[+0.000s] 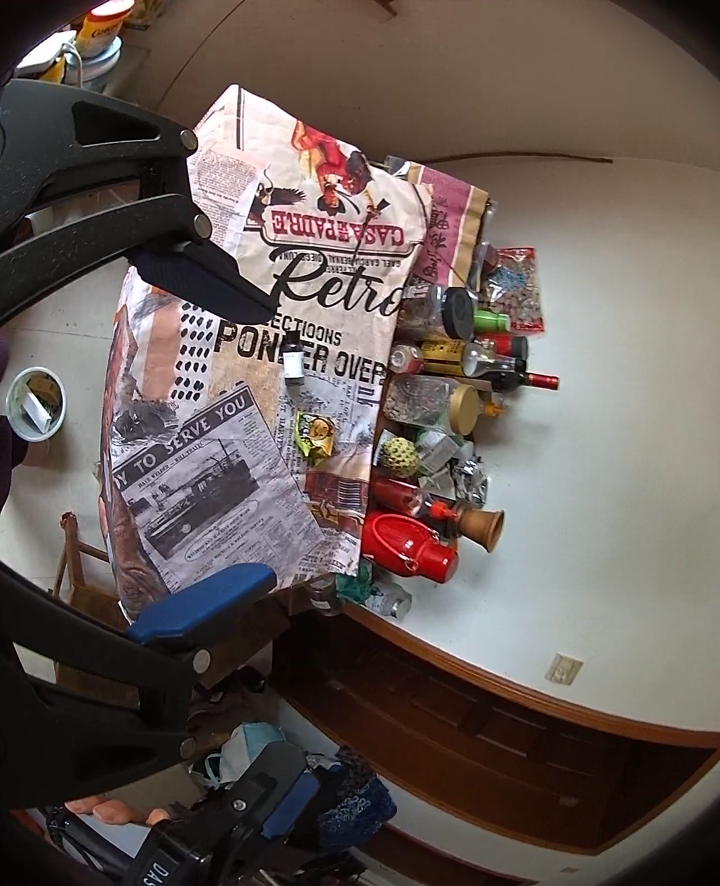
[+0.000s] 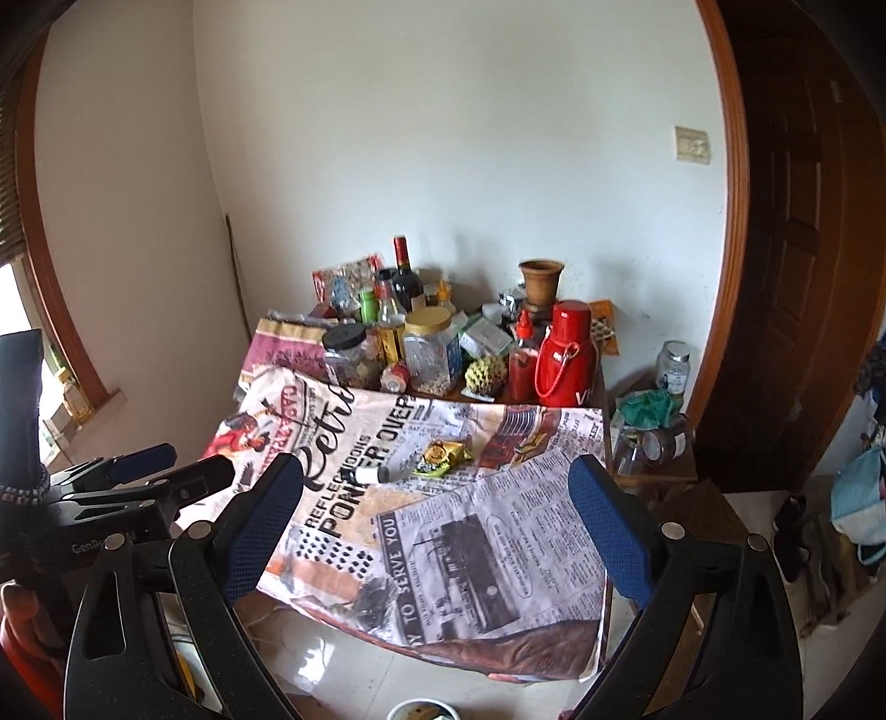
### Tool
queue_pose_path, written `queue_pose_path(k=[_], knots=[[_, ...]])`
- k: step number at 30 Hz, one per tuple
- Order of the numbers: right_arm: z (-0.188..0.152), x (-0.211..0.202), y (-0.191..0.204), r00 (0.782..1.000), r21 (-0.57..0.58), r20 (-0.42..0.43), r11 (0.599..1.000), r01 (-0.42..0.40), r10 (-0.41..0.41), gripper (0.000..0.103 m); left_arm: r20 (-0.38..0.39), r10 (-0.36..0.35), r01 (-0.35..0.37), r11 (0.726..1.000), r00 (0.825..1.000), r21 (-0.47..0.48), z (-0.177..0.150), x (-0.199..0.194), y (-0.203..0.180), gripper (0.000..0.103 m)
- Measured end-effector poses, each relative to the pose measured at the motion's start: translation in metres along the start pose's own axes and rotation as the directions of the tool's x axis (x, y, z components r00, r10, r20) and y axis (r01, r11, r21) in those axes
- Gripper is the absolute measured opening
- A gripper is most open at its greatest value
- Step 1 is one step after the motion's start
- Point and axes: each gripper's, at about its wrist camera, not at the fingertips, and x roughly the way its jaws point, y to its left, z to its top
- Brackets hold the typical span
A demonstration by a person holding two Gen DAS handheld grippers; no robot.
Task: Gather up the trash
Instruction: 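Raise both tools and move them back over the table, then grasp the small dark bottle with the left gripper while the right grasps the yellow snack bag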
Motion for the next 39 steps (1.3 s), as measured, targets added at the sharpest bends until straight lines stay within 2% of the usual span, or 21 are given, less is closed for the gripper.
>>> queue_pose_path(k=[6, 10, 14, 18, 20, 23, 27, 29, 31, 34, 36, 39], knots=[[0.006, 0.039, -0.011, 0.998, 0.037, -0.053, 0.999, -0.015, 0.017, 0.096, -0.066, 0.039, -0.041, 0.999, 0.997, -0.021, 0.008, 0.04, 0.019, 0.088], [0.013, 0.063, -0.013, 0.998, 0.07, -0.061, 0.998, 0.007, -0.003, 0.096, -0.126, 0.031, -0.035, 0.999, 0.992, -0.027, 0.021, 0.071, 0.038, 0.088], [0.023, 0.09, -0.01, 0.997, 0.114, -0.065, 0.992, 0.048, -0.041, 0.096, -0.152, 0.015, -0.011, 1.0, 0.988, 0.025, 0.039, 0.099, 0.056, 0.088], [0.032, 0.128, -0.006, 0.992, 0.159, -0.095, 0.983, 0.096, -0.082, 0.096, -0.213, -0.02, 0.038, 0.996, 0.977, 0.081, 0.058, 0.141, 0.072, 0.088], [0.034, 0.151, -0.007, 0.987, 0.165, -0.128, 0.979, 0.115, -0.094, 0.096, -0.245, -0.013, 0.044, 0.992, 0.969, 0.121, 0.064, 0.168, 0.08, 0.088], [0.03, 0.186, -0.01, 0.975, 0.18, -0.195, 0.973, 0.144, -0.108, 0.095, -0.306, -0.014, 0.063, 0.987, 0.952, 0.15, 0.065, 0.205, 0.088, 0.088], [0.016, 0.229, -0.019, 0.953, 0.217, -0.283, 0.961, 0.17, -0.105, 0.095, -0.419, -0.028, 0.116, 0.975, 0.907, 0.187, 0.054, 0.267, 0.097, 0.088], [0.007, 0.25, -0.024, 0.94, 0.224, -0.325, 0.957, 0.184, -0.105, 0.095, -0.457, -0.018, 0.121, 0.973, 0.889, 0.198, 0.046, 0.29, 0.1, 0.088], [-0.004, 0.274, -0.032, 0.92, 0.261, -0.386, 0.949, 0.176, -0.065, 0.095, -0.512, -0.002, 0.125, 0.97, 0.859, 0.206, 0.035, 0.32, 0.101, 0.088], [-0.02, 0.305, -0.045, 0.897, 0.335, -0.443, 0.927, 0.165, 0.0, 0.095, -0.559, 0.011, 0.14, 0.964, 0.829, 0.225, 0.022, 0.348, 0.102, 0.088], [-0.03, 0.324, -0.051, 0.88, 0.348, -0.474, 0.922, 0.167, 0.019, 0.093, -0.57, 0.024, 0.152, 0.954, 0.821, 0.259, 0.014, 0.358, 0.099, 0.088], [-0.039, 0.348, -0.051, 0.852, 0.334, -0.522, 0.927, 0.168, 0.033, 0.079, -0.57, 0.046, 0.165, 0.935, 0.82, 0.313, 0.003, 0.364, 0.095, 0.087]])
